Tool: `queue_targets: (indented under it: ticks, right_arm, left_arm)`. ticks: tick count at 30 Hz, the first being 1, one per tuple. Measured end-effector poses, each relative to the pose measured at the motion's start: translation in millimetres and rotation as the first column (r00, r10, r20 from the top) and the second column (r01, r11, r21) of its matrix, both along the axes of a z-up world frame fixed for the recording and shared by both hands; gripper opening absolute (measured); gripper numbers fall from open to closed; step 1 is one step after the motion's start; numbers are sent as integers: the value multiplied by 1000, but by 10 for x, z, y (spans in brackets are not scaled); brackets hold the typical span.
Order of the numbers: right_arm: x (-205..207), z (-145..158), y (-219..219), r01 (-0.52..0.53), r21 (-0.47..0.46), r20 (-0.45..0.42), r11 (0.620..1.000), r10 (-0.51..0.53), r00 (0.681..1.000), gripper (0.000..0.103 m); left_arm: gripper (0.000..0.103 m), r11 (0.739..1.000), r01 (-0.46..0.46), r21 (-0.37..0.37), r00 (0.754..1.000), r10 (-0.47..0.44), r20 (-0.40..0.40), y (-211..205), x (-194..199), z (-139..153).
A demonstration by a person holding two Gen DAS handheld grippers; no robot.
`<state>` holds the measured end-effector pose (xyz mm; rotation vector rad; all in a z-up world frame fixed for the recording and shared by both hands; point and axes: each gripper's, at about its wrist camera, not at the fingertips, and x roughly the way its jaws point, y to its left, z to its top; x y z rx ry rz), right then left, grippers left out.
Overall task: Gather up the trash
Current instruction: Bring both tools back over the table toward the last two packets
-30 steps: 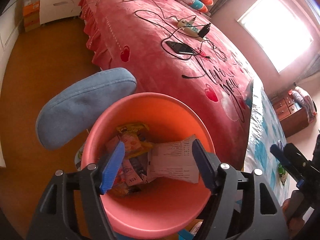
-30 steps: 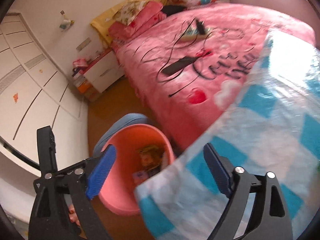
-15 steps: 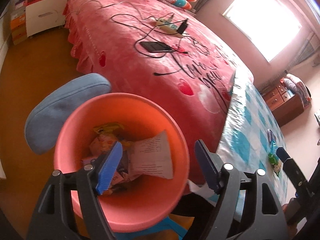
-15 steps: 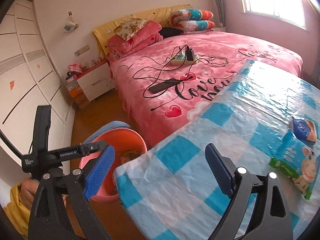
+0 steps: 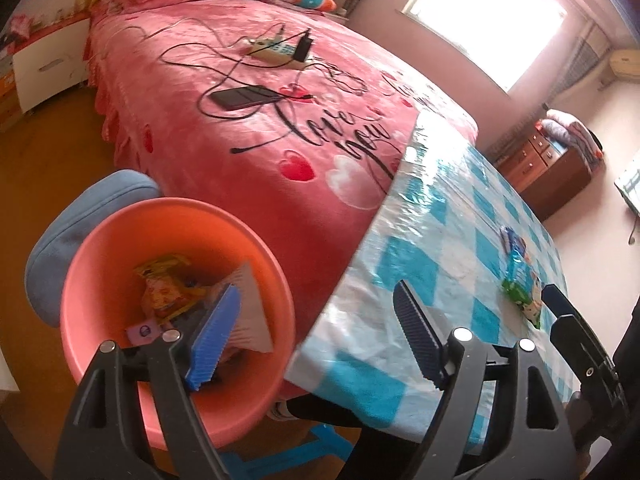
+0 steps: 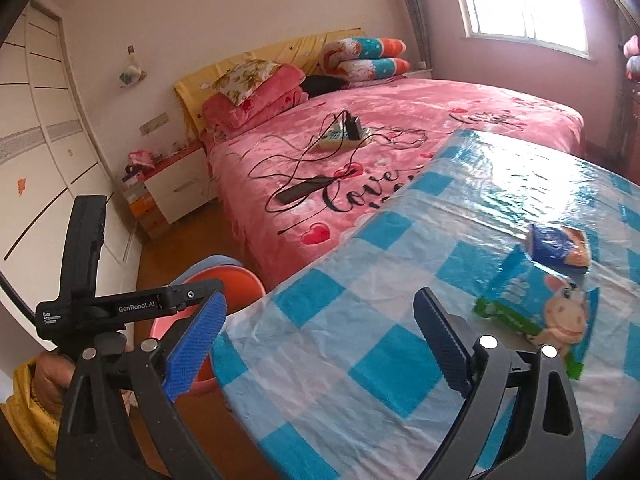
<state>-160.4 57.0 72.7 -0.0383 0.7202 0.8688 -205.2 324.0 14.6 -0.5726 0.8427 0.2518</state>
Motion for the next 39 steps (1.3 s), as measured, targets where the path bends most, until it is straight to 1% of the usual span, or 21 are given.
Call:
queue_targets:
  ticks: [8, 27, 35, 39]
  right_arm:
    - [75, 25, -286, 37, 33, 2, 999, -37, 999, 94]
    - [317, 58, -948, 133, 112, -16, 985, -132, 991, 94]
    - [499, 47, -1292, 205, 144, -47, 968, -200, 979, 94]
    - [628, 25, -1515, 256, 156, -71, 954, -248, 966, 94]
  left_arm:
    - [80, 998, 49, 30, 999, -48, -7, -262, 139, 98]
    - [80, 984, 158, 76, 986, -154, -56, -875, 460, 149]
    - [80, 973, 214, 86, 975, -207, -78, -1164, 575, 169]
    - [80, 965, 244, 91, 968, -237, -83, -1318, 639, 199]
